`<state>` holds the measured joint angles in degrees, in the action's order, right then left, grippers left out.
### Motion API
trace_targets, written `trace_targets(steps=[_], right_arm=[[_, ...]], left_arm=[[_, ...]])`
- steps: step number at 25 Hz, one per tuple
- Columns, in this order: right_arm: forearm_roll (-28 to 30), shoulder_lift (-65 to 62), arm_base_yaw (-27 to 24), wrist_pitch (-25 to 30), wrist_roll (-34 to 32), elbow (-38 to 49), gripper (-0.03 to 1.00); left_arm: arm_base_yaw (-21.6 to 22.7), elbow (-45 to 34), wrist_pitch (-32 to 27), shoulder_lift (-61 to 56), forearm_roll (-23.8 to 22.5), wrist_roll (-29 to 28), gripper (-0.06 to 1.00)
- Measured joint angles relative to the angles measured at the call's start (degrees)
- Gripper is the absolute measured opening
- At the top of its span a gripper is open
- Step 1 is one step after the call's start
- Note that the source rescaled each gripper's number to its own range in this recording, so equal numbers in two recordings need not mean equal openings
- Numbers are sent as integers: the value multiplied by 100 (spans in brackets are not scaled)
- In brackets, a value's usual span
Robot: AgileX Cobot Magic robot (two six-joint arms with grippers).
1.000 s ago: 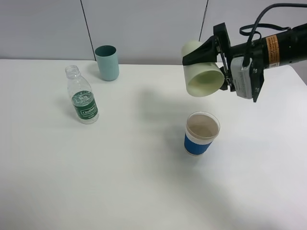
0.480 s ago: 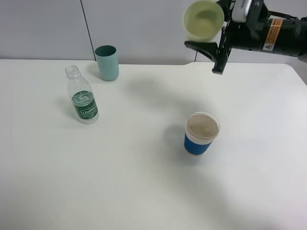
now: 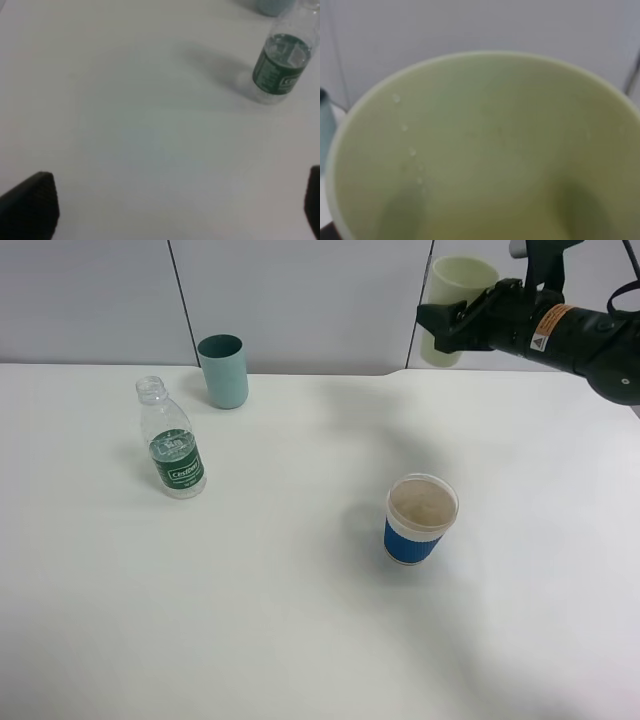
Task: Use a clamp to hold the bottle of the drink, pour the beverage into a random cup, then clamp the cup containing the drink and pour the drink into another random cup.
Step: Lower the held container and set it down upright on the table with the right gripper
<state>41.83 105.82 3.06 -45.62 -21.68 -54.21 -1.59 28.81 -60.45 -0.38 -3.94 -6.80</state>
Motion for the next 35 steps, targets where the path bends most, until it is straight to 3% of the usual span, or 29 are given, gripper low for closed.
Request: trace_targets(steps=[6, 20, 25, 30, 35], right_arm=[[-353, 394, 0, 258, -25, 7, 2], [-399, 1532, 0, -107, 874, -3, 2], [-399, 1600, 0, -475, 1480, -3, 2], [-495, 1811, 0, -1358, 1568, -4, 2], [-725, 2087, 0, -1736, 1608, -9, 2]], left_arm=[[0, 0, 0, 0, 0, 0, 100], [0, 0, 0, 0, 0, 0, 100], [0, 0, 5, 0, 0, 0, 100], [0, 0, 5, 0, 0, 0, 100], [0, 0, 5, 0, 0, 0, 100]])
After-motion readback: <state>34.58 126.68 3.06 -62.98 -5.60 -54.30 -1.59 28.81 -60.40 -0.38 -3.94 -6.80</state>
